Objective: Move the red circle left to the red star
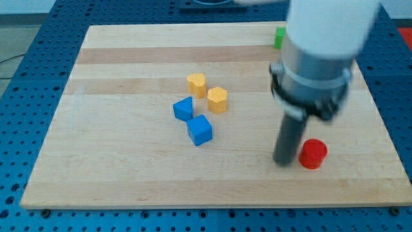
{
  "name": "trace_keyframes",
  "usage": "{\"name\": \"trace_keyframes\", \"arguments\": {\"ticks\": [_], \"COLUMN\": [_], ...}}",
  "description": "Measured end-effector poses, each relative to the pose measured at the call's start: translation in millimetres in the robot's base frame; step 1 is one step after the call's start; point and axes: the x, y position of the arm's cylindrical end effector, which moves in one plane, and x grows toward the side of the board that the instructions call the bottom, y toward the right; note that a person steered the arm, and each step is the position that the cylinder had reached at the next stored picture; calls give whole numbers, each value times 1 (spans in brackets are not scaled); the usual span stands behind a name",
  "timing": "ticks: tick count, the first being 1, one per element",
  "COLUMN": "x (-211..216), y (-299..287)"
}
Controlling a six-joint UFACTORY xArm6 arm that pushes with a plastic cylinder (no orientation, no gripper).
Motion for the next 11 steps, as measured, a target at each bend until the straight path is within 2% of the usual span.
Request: {"name": "trace_keyframes", "arguments": {"ticks": [1, 2, 3, 4, 5, 6, 7, 8, 9, 10, 11], "x": [28, -14, -39, -10, -15, -71, -107, -48, -54, -84, -71], "y": [42, 98, 96, 94, 40, 64, 71, 91, 15, 1, -10]}}
